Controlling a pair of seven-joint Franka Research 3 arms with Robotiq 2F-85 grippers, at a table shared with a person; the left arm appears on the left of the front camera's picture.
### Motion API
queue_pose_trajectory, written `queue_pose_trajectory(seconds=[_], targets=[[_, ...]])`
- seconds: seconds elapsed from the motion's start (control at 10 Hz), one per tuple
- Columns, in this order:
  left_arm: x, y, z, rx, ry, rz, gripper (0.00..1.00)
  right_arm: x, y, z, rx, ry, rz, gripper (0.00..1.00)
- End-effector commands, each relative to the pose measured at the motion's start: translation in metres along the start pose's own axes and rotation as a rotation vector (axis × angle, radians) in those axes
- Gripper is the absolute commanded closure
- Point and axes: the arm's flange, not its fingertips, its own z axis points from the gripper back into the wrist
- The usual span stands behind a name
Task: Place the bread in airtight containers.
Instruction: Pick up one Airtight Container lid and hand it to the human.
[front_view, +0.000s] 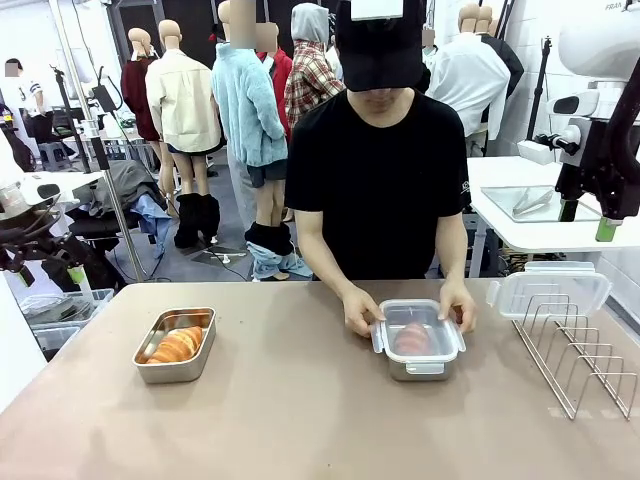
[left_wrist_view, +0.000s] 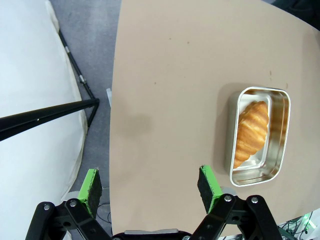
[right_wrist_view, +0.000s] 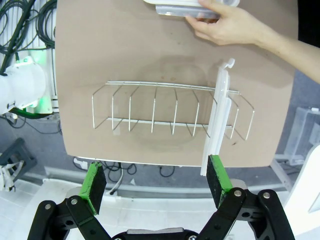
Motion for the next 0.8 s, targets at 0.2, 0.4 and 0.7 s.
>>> queue_pose_trajectory(seconds=[0.2,0.4,0.7], targets=[[-0.0018,0.0019,0.0005,0.000,-0.009,0.003,0.00,0.0010,0.0016,-0.0011,-0.009,0.007,-0.009,0.00],[-0.0018,0.0019,0.0005,0.000,-0.009,0.003,0.00,0.0010,0.0016,-0.0011,-0.009,0.007,-0.009,0.00],[-0.0018,0.0019,0.0005,0.000,-0.009,0.003,0.00,0.0010,0.0016,-0.0011,-0.009,0.007,-0.009,0.00]])
